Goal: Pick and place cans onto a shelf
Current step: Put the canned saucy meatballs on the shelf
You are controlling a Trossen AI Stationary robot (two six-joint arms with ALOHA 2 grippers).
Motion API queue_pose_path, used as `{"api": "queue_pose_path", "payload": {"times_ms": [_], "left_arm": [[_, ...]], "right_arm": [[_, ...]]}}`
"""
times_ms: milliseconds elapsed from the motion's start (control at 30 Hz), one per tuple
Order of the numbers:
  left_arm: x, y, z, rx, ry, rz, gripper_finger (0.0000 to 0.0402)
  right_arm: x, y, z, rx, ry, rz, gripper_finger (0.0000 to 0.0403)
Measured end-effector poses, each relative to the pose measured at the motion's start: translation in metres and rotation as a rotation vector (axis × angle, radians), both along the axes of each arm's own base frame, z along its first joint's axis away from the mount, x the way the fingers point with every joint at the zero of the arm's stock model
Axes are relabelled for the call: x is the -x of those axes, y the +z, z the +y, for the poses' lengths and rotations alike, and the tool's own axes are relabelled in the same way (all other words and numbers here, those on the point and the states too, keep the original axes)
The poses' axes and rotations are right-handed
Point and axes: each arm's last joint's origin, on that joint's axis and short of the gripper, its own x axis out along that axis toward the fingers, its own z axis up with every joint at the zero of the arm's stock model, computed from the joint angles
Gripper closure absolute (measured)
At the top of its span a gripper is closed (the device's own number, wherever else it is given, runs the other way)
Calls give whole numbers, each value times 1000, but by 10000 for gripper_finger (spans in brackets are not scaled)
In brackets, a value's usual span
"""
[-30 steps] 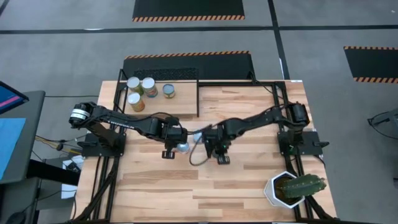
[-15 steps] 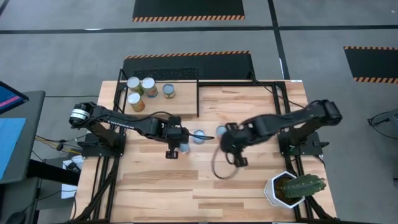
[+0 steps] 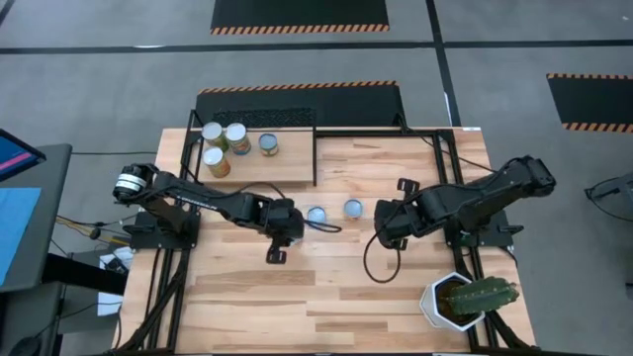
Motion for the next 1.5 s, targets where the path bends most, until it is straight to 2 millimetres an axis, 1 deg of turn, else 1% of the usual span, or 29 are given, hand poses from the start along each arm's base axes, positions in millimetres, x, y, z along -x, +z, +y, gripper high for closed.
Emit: {"api": "queue_pose_path", "payload": {"times_ms": [100,200,400,567,700,967,1033,1100,1233,1300,1367,1433,1500], "left_arm": [[2,-7,-1,10,19,23,351],[0,-7,-3,43,4,-3,351],[2,-8,-3,55,8,16,341],[2,-8,-2,13,32,12,330],[0,-12,-3,36,21,23,326],[-11,-41,-4,25,23,103,326],[-11,-42,-4,18,20,110,327],[-11,-42,-4,6,25,111,338],[-5,-37,-1,-48,59,123,389],[-3,-32,1,-92,94,121,394],[3,-26,3,-137,107,165,398],[7,-14,5,-188,122,189,399],[10,5,8,-253,148,171,399]], "right_arm": [[-1,-12,-5,6,-15,14,386],[-1,-19,-10,8,-33,24,381],[2,-32,-17,18,-57,64,383],[2,-32,-18,18,-60,62,386],[1,-32,-18,19,-55,63,380],[1,-32,-18,18,-53,59,386],[1,-32,-17,17,-53,59,386],[1,-32,-17,17,-53,58,384],[1,-32,-17,17,-53,58,379],[1,-32,-17,17,-53,58,380],[1,-32,-17,18,-52,59,382],[1,-32,-17,18,-51,60,385],[1,-32,-18,19,-50,61,386]]}}
